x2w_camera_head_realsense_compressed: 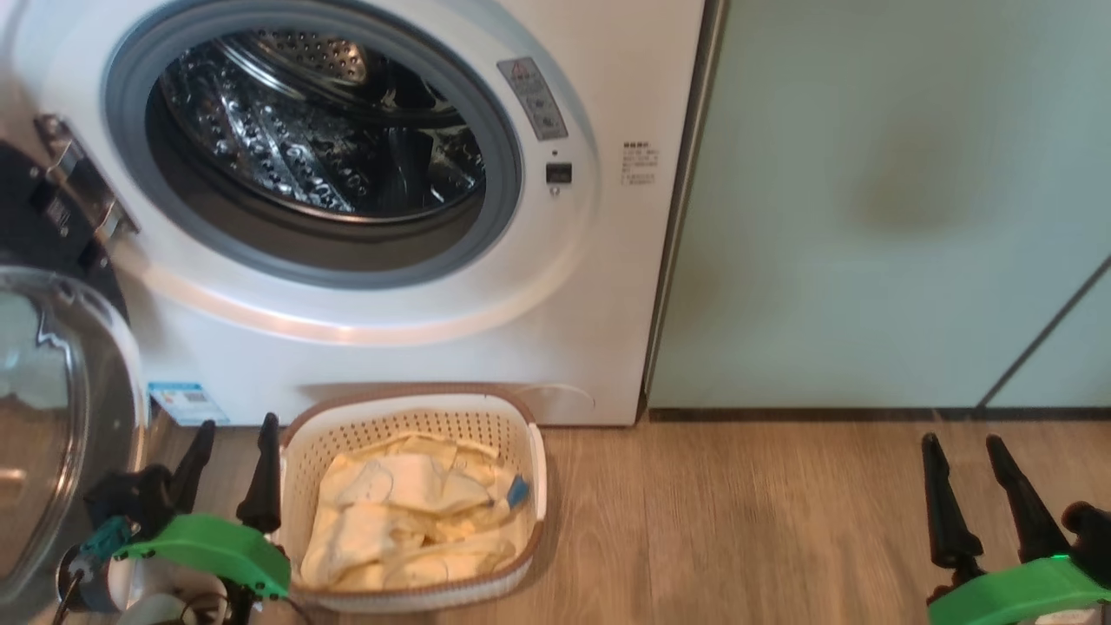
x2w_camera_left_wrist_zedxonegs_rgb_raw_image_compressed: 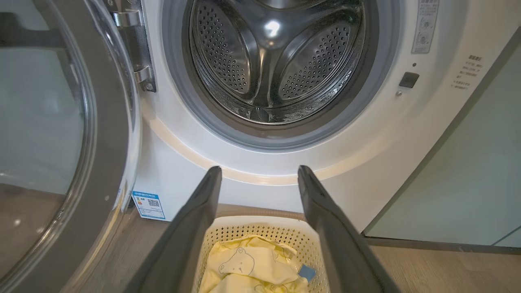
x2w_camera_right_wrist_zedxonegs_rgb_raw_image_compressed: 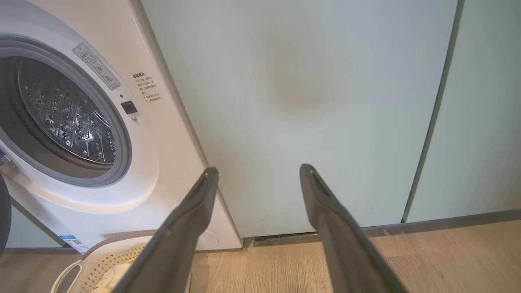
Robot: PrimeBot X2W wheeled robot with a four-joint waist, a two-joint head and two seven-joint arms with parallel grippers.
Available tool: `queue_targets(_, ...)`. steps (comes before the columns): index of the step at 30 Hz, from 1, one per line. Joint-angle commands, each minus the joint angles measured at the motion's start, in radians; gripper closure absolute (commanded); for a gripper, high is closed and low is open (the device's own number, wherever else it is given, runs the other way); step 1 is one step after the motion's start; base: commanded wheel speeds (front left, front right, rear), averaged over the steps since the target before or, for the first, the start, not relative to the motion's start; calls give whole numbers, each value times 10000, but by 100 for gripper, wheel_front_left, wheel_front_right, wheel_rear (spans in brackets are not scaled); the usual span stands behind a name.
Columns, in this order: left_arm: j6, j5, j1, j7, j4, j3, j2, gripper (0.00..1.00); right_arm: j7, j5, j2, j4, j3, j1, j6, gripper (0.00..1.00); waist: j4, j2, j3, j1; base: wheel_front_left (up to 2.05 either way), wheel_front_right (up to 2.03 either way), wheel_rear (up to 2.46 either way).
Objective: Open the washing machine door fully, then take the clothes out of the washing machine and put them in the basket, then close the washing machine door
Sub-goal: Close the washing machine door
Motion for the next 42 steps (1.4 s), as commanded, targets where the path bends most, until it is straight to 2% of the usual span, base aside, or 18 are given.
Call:
queue_targets(1,-11,-61,-152,-89,-316,276,270,0,-96,-17,-116,-278,174,-240,-27,0,-2,0,6,-2,-213,200,13)
queue_targets(13,-11,-160,-139,-89,-402,146,316,0,-96,-27,-122,-285,148,-228,-27,0,-6,0,-12,-2,-173,162,11)
queue_targets(28,-11,-158,-68,-89,-603,215,219,0,-96,-19,-117,-295,86,-185,-27,0,96,0,-59,-2,-21,21,0)
queue_targets(35,-11,73,-111,-90,-710,514,13,0,-96,-27,-91,-308,60,-154,-27,0,543,0,-64,-2,0,0,0)
queue_targets(42,-11,168,-215,-90,-676,836,-160,0,-96,-12,-73,-336,31,-153,-27,0,1378,0,-41,-2,0,0,0)
